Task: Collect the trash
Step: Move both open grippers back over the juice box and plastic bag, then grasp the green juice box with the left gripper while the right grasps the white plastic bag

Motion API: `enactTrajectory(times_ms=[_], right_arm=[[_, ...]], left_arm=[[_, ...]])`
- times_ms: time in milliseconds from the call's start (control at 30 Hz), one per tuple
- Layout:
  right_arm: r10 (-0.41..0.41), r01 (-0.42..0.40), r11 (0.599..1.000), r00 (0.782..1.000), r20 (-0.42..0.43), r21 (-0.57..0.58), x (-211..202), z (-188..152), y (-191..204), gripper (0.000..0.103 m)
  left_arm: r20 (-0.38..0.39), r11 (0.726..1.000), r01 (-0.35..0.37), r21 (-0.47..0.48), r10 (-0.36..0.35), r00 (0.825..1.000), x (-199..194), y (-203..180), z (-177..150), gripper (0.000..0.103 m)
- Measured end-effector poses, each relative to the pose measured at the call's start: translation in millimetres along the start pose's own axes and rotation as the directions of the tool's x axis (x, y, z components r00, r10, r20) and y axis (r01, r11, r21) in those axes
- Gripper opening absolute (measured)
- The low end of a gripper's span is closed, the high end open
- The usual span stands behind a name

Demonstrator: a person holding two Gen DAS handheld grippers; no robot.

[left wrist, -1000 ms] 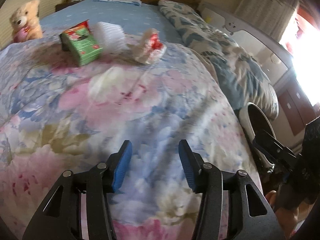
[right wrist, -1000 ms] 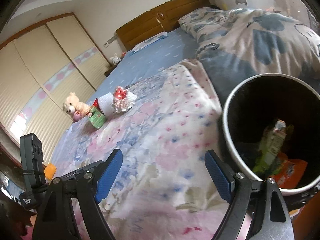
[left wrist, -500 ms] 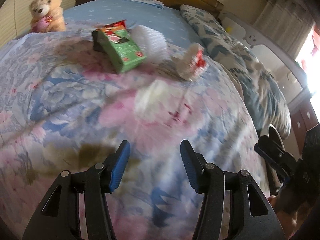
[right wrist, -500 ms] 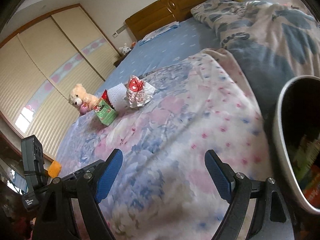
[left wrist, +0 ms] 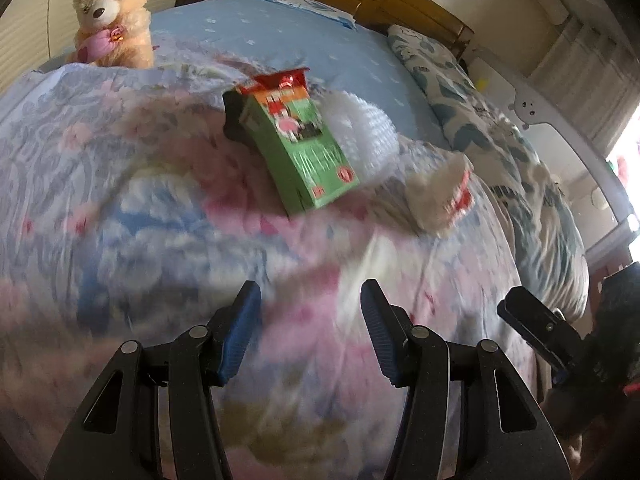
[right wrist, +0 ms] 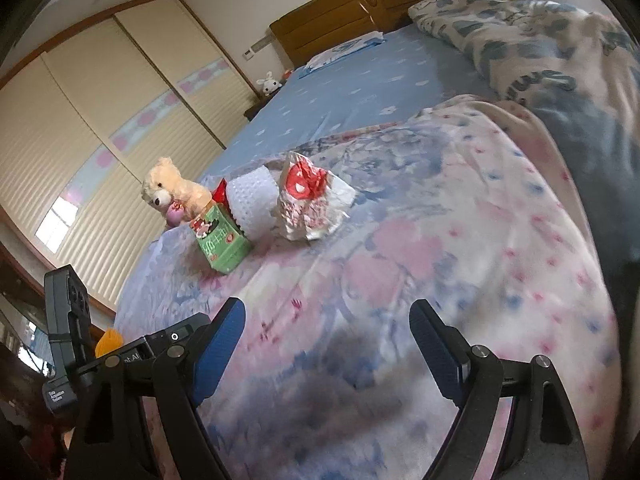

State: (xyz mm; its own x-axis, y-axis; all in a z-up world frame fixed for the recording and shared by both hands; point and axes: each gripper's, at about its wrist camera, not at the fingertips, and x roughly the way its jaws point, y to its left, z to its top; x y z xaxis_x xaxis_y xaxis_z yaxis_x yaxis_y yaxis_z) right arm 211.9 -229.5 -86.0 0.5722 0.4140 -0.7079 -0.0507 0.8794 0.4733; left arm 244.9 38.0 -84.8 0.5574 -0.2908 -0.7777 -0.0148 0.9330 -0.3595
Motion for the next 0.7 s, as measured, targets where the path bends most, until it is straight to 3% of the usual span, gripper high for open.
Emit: enactTrajectory(times_ms=[433,700], right_arm=[[0.035,-0.035,0.997,0.999,0.010,0.063,49,42,-5,0.086],[0.019,-0.020,0.996,1.000,0.012,0.092,71,56,-6,0.084]], left_arm=[[0.025,0.996,0.046,-0.075,-0.044,0.999,30,20,49,0.055],[0.043,0.992,0.097,-0.082,-0.093,0.995,44,20,59,0.056]])
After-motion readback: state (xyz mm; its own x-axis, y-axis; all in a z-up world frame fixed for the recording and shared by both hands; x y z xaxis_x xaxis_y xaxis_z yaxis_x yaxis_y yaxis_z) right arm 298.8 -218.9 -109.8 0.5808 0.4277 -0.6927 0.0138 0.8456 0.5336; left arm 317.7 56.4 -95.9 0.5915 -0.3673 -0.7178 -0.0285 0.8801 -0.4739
